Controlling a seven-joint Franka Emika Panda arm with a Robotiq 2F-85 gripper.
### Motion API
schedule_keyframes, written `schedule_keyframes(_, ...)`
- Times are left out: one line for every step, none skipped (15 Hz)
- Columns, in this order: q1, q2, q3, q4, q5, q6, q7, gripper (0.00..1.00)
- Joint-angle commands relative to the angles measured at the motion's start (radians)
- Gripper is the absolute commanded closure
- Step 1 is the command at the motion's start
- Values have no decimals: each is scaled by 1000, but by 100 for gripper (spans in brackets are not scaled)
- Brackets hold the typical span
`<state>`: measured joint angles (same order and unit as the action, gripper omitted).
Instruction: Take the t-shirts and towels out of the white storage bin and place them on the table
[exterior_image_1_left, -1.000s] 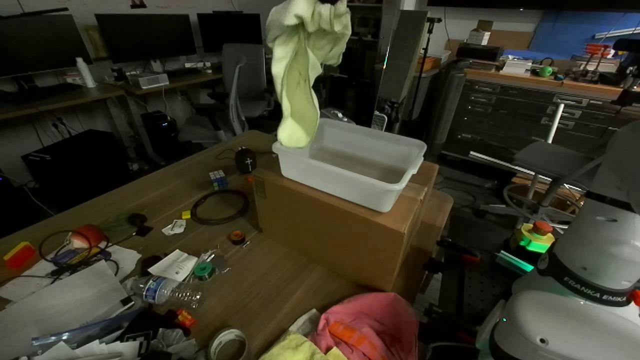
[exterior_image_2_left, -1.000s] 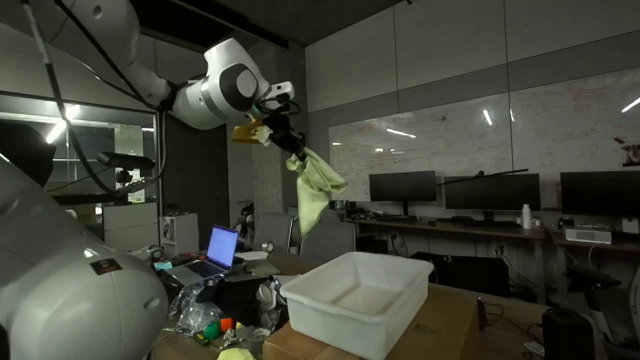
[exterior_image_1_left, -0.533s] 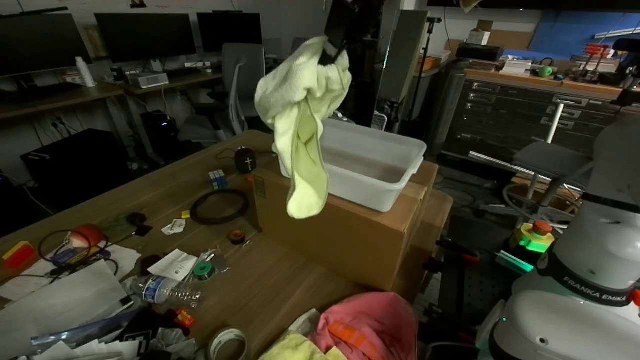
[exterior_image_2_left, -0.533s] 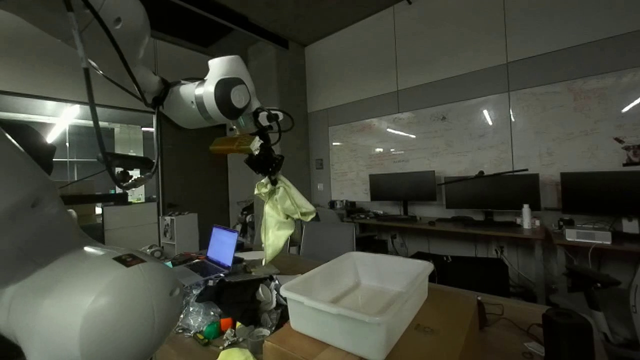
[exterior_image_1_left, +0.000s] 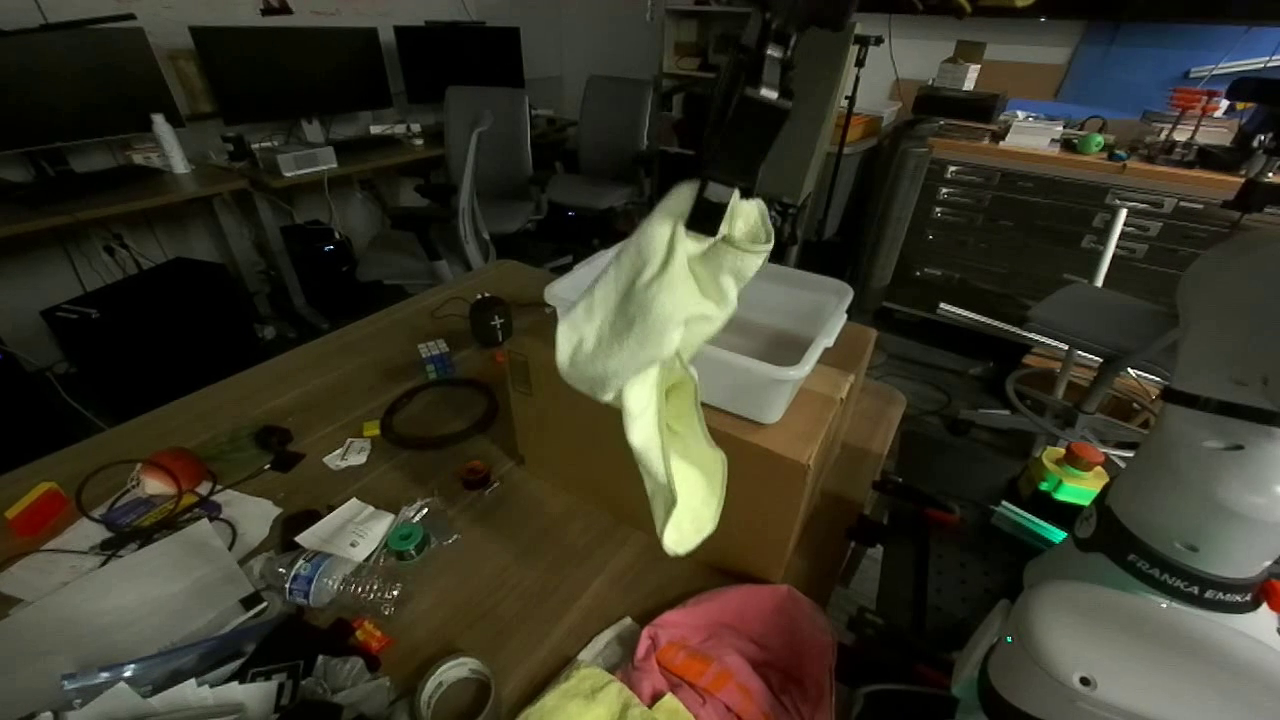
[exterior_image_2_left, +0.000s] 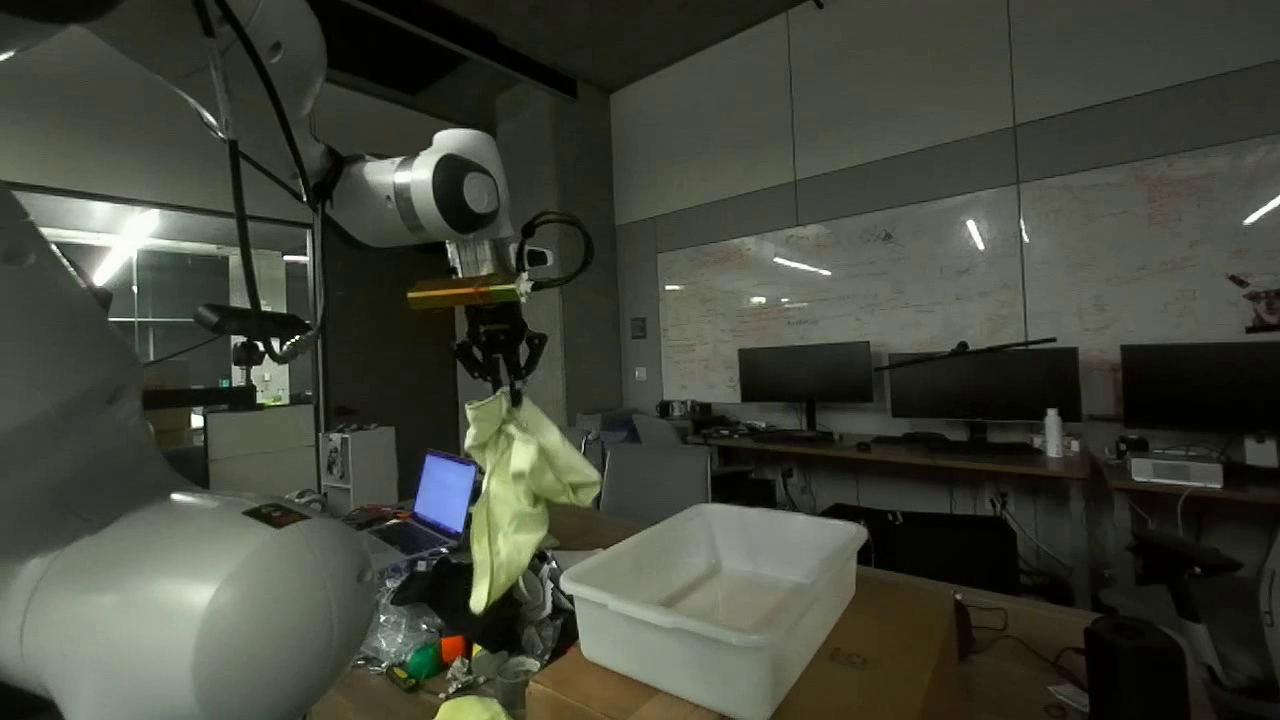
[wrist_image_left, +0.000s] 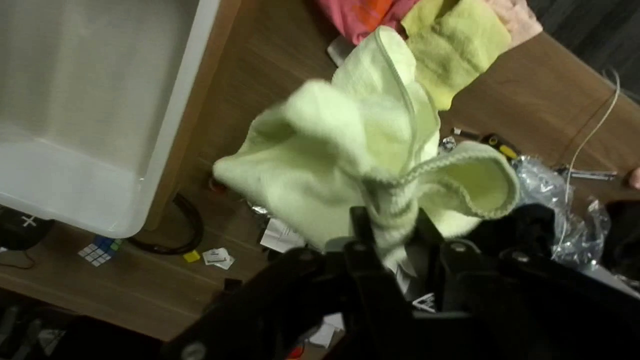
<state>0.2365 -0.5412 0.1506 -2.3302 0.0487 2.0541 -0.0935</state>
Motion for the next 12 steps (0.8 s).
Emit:
schedule_keyframes(2, 53, -12, 73, -52, -101, -132, 44)
schedule_keyframes(-9, 59, -9, 75, -77, -107, -144, 37)
schedule_keyframes(-18, 61, -9, 72, -102, -101, -148, 28)
schedule_keyframes(-28, 66, -12, 69, -126, -106, -144, 22)
schedule_keyframes(-56, 73, -5, 69, -174, -132, -106, 15)
schedule_keyframes(-79, 78, -1, 61, -224, -145, -80, 6)
schedule_keyframes(-105, 78, -1, 54, -272, -174, -56, 1)
schedule_keyframes(-125, 78, -6, 46, -312, -197, -41, 0)
schedule_keyframes(-144, 76, -13, 39, -346, -233, -27, 0)
schedule_keyframes(-164, 65, -21, 32, -373, -279, -13, 0)
schedule_keyframes(-179, 61, -28, 28, -393, -326, 1, 0)
schedule_keyframes(-188, 47, -44, 25, -394, -386, -6, 0)
